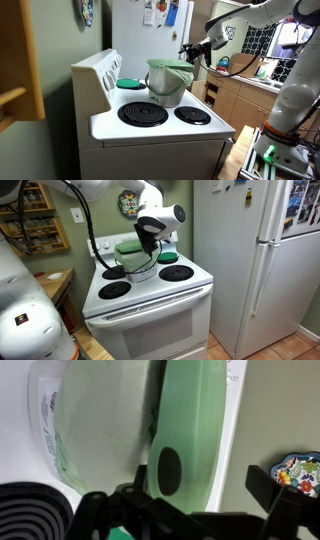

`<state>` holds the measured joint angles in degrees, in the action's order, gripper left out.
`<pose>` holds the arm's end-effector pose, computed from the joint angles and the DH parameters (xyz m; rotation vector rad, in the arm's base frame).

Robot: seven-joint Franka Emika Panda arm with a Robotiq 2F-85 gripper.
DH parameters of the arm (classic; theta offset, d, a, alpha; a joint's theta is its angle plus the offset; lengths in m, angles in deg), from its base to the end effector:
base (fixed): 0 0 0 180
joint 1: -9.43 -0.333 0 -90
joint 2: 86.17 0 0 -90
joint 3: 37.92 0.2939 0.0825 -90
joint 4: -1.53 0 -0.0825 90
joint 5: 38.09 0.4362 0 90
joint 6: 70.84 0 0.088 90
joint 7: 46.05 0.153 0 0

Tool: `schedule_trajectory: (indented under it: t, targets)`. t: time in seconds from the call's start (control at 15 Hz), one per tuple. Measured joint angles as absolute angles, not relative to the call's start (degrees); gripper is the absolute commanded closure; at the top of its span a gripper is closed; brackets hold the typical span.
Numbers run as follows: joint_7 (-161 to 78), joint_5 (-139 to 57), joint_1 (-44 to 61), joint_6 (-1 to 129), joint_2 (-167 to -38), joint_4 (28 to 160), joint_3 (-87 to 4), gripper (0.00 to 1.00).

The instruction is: Open the lid on the bin and take the paper towel out of it

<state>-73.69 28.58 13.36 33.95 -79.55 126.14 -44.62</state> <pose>0.5698 0.0098 0.4016 -2.0300 0.1803 -0.1846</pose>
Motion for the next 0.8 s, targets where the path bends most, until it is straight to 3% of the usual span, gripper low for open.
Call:
schedule_trajectory:
  t: [0.8]
  targets:
    - [-66.3, 27.8, 13.0, 32.0, -73.7, 121.0, -42.1, 0.0]
